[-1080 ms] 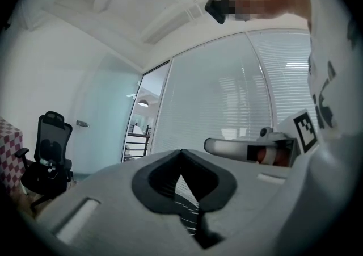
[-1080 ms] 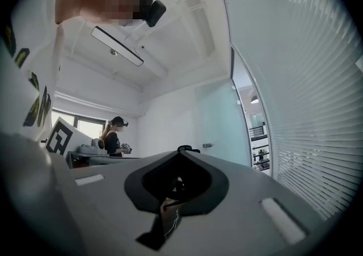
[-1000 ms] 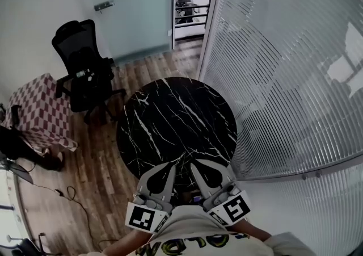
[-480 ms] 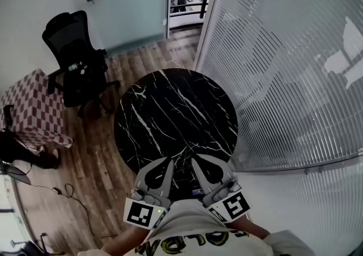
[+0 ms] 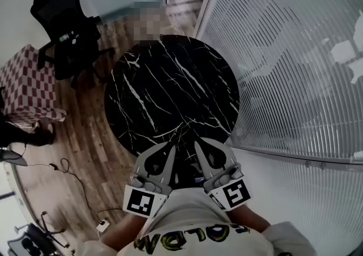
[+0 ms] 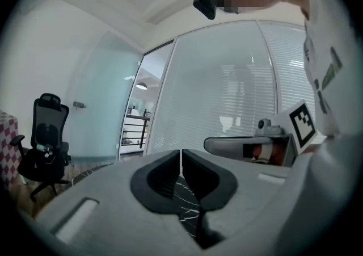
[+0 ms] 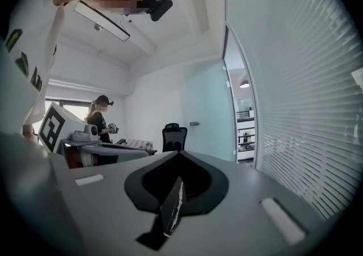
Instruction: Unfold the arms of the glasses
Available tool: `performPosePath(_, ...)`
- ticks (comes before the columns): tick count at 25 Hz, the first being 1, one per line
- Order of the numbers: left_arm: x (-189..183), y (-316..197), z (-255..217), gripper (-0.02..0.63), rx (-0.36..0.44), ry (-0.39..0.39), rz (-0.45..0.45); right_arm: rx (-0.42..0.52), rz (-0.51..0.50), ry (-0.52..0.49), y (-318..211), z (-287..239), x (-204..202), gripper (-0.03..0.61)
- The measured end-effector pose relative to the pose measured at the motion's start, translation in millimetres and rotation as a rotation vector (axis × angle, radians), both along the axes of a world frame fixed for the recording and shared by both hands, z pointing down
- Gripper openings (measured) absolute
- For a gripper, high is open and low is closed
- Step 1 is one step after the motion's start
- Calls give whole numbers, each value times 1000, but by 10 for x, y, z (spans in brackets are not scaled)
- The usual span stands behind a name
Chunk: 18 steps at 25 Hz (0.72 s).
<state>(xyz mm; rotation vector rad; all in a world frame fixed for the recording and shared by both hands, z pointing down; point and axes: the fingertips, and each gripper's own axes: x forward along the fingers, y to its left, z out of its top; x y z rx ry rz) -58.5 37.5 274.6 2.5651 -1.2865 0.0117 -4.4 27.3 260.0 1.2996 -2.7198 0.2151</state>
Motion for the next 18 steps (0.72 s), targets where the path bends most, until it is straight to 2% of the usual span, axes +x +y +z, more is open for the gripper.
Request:
performPosePath(7,97,-14,485,17,-92,-29,-11,-99,-34,20,18,482,40,2)
performPosePath(14,87,-69,801,3,-115,-129,-15,-127,-54,46,-15,707,95,2)
performPosePath(18,109,-109,1050,3,-140,-184,18,-154,-67,88,-33,954,139,2)
